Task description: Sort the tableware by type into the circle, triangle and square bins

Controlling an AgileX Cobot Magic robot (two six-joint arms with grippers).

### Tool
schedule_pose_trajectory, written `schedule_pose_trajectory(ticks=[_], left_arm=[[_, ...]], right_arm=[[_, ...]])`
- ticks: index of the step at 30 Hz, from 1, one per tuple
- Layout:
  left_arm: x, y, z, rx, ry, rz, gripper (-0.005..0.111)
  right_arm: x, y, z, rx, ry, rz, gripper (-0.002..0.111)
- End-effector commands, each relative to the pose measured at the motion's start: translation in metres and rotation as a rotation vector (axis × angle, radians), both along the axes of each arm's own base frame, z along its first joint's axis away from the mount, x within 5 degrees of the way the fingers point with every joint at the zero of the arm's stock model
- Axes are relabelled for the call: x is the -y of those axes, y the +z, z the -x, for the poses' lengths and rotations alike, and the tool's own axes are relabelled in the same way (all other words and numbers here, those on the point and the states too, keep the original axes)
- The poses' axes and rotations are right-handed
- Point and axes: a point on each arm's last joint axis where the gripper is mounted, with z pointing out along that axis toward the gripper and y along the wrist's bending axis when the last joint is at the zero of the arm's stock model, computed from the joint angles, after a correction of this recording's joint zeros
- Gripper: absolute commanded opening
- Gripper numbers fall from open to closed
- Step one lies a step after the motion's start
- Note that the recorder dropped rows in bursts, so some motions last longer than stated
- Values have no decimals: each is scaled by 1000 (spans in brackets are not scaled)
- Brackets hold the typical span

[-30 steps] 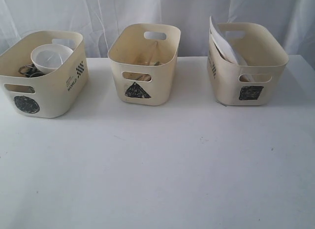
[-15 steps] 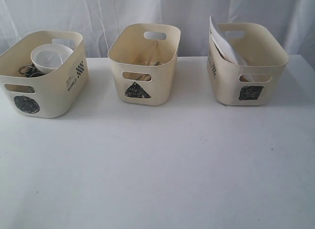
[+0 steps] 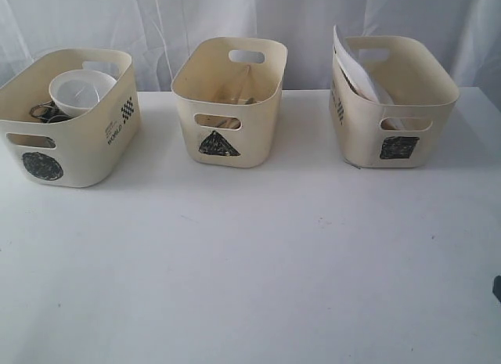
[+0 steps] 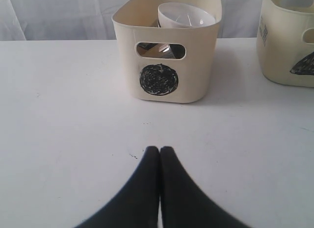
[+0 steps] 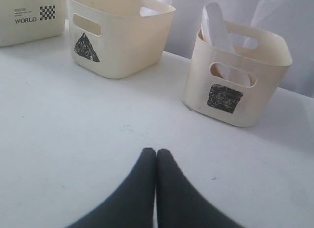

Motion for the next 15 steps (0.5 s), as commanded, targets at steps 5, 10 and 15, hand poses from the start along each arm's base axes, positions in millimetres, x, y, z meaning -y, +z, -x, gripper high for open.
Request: schedule_pose_trajectory(ticks=[5, 10, 15], left_arm=[[0, -1, 0, 5, 2, 3, 0], [0, -1, 0, 5, 2, 3, 0], [0, -1, 0, 5, 2, 3, 0]], right_arm=[[-2, -2, 0, 40, 27, 24, 0], [1, -3, -1, 23, -37, 26, 0], [6, -3, -1, 26, -125, 37, 0]])
